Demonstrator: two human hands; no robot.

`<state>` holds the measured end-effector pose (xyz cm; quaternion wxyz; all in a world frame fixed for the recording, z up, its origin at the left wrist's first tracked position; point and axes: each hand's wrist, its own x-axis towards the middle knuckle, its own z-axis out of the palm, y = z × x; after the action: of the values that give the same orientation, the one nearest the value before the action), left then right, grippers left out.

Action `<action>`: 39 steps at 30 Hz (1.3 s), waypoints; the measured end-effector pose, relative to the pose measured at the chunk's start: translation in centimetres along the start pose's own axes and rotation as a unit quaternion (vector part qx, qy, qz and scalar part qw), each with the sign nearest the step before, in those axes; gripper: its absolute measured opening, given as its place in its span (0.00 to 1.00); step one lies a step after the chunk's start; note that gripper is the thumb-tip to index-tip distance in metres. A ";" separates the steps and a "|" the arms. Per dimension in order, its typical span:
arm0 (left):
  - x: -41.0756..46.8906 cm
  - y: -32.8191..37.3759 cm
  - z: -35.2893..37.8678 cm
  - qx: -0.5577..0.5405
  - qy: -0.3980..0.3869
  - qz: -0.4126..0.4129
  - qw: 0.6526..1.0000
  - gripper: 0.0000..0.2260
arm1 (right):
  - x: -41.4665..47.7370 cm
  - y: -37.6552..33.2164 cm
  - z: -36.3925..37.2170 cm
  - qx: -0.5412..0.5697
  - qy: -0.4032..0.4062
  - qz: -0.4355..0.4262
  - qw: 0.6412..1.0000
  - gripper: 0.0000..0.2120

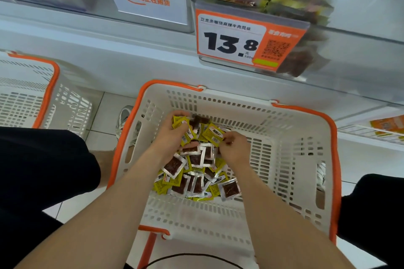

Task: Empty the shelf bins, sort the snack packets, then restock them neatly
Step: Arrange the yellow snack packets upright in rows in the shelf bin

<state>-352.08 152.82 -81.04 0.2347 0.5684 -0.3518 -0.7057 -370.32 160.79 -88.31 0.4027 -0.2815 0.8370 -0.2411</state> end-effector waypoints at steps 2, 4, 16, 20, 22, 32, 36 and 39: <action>0.4 0.2 0.0 0.003 -0.006 0.001 1.000 0.14 | 1.1 1.4 0.0 -0.185 0.037 -0.101 0.977 0.19; 0.9 0.0 -0.1 -0.013 -0.011 -0.014 1.000 0.12 | 1.7 1.4 0.3 -0.254 -0.009 -0.199 0.947 0.25; 1.6 -1.4 -0.7 0.017 0.004 -0.074 0.997 0.09 | 1.7 1.2 1.4 -0.175 -0.015 -0.120 0.977 0.16; 1.3 -1.0 -0.7 -0.039 -0.019 -0.122 0.992 0.15 | 2.0 1.1 1.6 -0.054 0.029 -0.062 0.996 0.09; 1.2 -0.9 -0.9 -0.083 -0.040 -0.139 0.986 0.18 | 1.9 0.4 1.4 0.020 0.060 -0.019 0.998 0.05; 1.3 -1.5 -1.4 -0.077 0.011 -0.121 0.990 0.13 | 1.7 -4.0 5.5 0.015 -0.037 0.004 0.999 0.12; 1.3 -1.5 -1.6 -0.075 0.026 -0.103 0.992 0.11 | 1.7 -4.6 6.5 0.020 -0.043 0.065 0.997 0.16; 1.3 -1.6 -1.8 -0.078 0.037 -0.096 0.992 0.09 | 1.6 -4.8 6.2 -0.022 -0.059 0.049 0.997 0.23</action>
<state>-350.55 152.50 -83.29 0.2224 0.6050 -0.2310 -0.7288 -364.78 155.14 -89.61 0.4562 -0.2621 0.8299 -0.1857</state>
